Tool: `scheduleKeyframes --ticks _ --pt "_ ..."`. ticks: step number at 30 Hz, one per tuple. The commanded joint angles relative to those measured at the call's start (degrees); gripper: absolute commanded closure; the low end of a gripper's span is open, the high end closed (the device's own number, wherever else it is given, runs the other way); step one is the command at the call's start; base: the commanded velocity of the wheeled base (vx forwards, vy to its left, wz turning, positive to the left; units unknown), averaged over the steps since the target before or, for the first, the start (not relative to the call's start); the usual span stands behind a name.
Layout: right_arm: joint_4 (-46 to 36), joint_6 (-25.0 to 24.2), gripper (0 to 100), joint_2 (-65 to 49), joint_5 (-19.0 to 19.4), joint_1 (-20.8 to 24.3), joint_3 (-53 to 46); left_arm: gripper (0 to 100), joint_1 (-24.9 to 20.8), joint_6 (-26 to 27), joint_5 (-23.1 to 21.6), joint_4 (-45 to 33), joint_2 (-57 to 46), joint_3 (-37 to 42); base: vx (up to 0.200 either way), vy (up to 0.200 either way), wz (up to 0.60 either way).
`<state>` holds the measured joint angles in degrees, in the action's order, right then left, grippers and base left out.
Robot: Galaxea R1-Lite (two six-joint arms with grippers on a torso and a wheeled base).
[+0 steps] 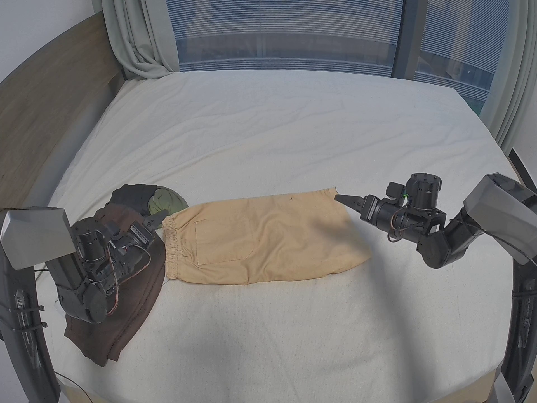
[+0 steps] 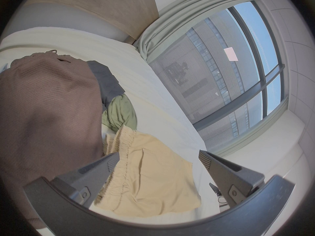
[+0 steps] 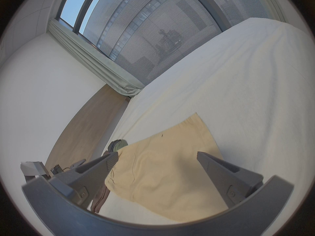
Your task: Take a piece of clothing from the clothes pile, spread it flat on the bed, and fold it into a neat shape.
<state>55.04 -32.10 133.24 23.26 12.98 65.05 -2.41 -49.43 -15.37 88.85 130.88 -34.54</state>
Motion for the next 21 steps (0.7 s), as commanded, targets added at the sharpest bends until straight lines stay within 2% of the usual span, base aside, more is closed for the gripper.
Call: scheduleKeyframes --ticks 1,9,21 --pt "4.6 0.1 0 -4.8 0.0 1.0 -10.5 0 -3.5 0.2 -0.4 0.0 -4.4 3.8 0.0 0.0 0.0" --pt "10.2 0.1 0 -5.0 0.0 2.0 -21.3 0 -6.0 5.7 -0.4 0.1 -4.1 6.7 0.0 0.0 0.0" --pt "13.4 0.0 0 2.0 -0.1 2.0 -22.7 0 -6.6 11.7 0.3 0.1 -1.9 7.0 0.0 0.0 0.0"
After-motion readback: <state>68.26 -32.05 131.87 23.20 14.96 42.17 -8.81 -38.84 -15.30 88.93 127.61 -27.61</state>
